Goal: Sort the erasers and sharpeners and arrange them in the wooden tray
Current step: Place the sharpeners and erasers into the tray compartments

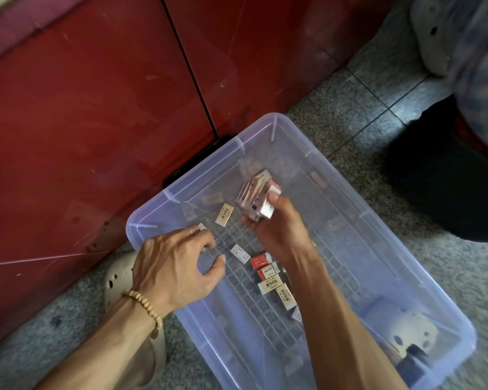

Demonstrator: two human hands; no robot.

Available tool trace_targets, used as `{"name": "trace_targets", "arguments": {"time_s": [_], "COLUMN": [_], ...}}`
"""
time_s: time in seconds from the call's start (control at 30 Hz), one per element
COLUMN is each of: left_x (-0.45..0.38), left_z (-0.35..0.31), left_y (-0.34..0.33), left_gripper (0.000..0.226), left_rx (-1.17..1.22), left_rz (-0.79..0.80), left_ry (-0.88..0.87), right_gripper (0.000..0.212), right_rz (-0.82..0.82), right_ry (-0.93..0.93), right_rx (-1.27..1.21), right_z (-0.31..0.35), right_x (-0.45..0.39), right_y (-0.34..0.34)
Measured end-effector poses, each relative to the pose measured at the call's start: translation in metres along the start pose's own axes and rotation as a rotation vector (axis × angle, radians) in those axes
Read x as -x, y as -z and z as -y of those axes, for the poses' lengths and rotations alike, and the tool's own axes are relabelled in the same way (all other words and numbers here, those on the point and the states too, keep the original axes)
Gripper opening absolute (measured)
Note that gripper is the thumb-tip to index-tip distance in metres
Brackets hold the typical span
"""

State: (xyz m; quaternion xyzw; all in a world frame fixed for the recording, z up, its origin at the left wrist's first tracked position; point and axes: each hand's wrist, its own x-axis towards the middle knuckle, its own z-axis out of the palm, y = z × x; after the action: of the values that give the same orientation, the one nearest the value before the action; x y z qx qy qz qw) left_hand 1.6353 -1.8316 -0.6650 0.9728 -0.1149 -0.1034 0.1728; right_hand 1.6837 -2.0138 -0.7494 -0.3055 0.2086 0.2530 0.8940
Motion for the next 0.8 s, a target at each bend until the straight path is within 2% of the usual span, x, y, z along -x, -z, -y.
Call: {"name": "trace_targets", "arguments": {"time_s": [0.2, 0.33, 0.4, 0.53, 0.67, 0.8], "left_x": [-0.002, -0.001, 0.004, 0.014, 0.029, 0.044], "left_z": [-0.02, -0.05, -0.065, -0.09, -0.105, -0.116], "left_y": [0.024, 0.069, 0.096, 0.139, 0.173, 0.198], "left_gripper": [0.044, 0.086, 0.098, 0.087, 0.056, 0.042], "left_rx": [0.267, 0.4, 0.374, 0.299, 0.36, 0.47], "left_rz": [-0.029, -0.006, 0.004, -0.019, -0.067, -0.112], "left_ry": [0.031, -0.019, -0.087, -0.183, -0.204, -0.186], "right_gripper": [0.094, 0.094, 0.095, 0.087, 0.069, 0.069], "right_rz": [0.174, 0.28, 0.304, 0.386, 0.445, 0.375], "right_ry": [-0.108, -0.121, -0.128, -0.105, -0.076, -0.035], "right_rx": [0.072, 0.131, 0.183, 0.259, 0.309, 0.33], "right_z": [0.016, 0.039, 0.052, 0.068, 0.079, 0.08], "right_x": [0.058, 0.09, 0.105, 0.134, 0.165, 0.19], "right_y": [-0.023, -0.052, -0.07, -0.109, -0.143, -0.163]}}
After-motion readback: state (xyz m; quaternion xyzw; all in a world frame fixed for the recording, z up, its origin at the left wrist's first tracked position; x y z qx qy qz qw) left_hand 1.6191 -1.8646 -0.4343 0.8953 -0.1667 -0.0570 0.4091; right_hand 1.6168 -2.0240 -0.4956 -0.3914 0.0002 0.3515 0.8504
